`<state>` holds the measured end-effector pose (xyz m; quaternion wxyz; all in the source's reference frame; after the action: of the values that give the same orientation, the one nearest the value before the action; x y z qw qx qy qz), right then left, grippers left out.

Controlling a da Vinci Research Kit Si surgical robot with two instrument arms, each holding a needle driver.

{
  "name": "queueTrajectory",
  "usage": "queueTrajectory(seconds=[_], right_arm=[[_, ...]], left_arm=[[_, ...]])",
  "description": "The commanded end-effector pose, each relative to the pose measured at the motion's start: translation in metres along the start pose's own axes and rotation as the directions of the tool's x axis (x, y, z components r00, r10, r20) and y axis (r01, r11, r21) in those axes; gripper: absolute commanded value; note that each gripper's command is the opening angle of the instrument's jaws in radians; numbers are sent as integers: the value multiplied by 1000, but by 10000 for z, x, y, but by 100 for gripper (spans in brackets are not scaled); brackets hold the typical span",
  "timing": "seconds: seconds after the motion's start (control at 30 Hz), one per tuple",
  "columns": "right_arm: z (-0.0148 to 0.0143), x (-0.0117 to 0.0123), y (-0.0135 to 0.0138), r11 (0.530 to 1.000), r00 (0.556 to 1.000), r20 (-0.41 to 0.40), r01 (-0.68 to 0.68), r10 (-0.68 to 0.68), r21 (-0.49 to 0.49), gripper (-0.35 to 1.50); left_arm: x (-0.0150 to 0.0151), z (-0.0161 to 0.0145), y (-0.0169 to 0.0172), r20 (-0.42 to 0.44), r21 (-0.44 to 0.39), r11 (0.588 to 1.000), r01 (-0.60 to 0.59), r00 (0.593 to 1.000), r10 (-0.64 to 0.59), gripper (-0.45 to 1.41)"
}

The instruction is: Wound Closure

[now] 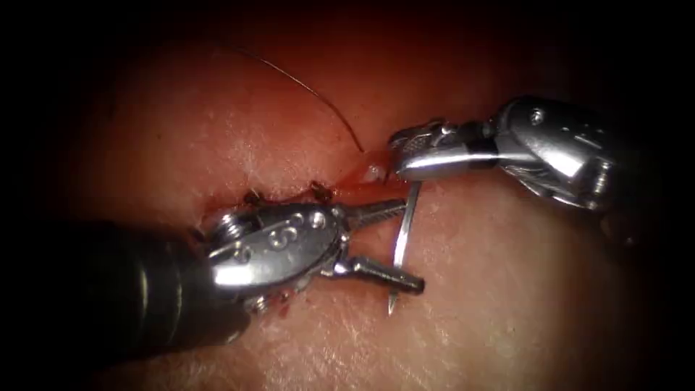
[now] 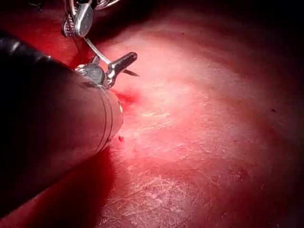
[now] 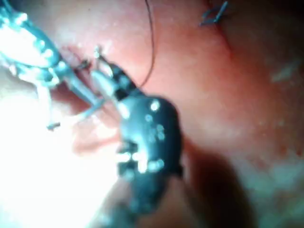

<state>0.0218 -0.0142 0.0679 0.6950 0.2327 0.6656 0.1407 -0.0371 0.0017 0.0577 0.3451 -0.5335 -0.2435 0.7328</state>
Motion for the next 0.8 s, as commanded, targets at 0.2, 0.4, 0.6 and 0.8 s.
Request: queueTrajectory(seconds=[0.2,0.4,0.6,0.8], right_arm=[[9,-4,0,1000,1000,-8,15,-15,1,-35],[12,-1,-5,1000,999,-19,26,-26,8,-35],[13,-1,-6,1000,1000,-21,-15,16,15,-6],[14,-1,-1,992,991,-21,-128,128,1,113]], left_arm=[[-9,6,-8,2,-5,1000,-2,1000,2,54],[-10,0,-11,-12,-26,1000,-4,1000,4,-3],[-10,-8,-7,-44,-107,988,114,992,-119,-45],[-5,-5,-7,-50,-126,975,183,980,-191,-45]])
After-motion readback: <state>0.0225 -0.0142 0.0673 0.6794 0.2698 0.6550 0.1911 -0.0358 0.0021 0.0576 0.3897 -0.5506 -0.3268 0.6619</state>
